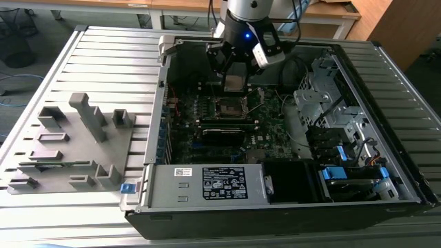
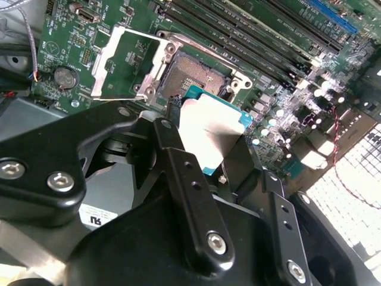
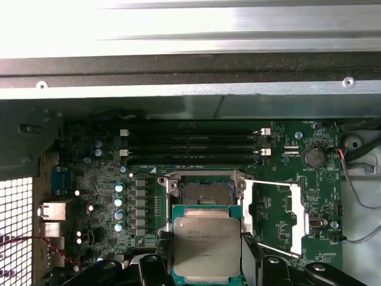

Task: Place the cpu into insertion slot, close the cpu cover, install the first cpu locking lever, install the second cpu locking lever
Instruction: 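Place the cpu into insertion slot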

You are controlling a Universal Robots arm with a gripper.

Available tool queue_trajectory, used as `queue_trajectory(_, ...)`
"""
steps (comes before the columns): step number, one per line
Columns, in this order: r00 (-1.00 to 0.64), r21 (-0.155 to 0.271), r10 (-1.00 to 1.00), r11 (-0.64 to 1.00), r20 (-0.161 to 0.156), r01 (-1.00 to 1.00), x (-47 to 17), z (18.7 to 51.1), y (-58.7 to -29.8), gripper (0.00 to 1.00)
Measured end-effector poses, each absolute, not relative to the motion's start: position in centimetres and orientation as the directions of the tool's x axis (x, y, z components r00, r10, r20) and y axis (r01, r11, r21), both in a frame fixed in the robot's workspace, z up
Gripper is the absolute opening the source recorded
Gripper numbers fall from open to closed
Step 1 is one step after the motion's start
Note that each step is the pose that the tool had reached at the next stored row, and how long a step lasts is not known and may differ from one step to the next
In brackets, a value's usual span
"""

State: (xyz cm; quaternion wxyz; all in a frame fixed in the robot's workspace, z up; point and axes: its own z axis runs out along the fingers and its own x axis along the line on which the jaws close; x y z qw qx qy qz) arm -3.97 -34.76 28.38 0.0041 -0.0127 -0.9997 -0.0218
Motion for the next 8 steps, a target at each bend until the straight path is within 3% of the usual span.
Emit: queue_trajectory(8, -1.0, 0.043, 0.025, 0.999, 0.009, 0.026, -3.97, 27.83, -34.76, 0.54)
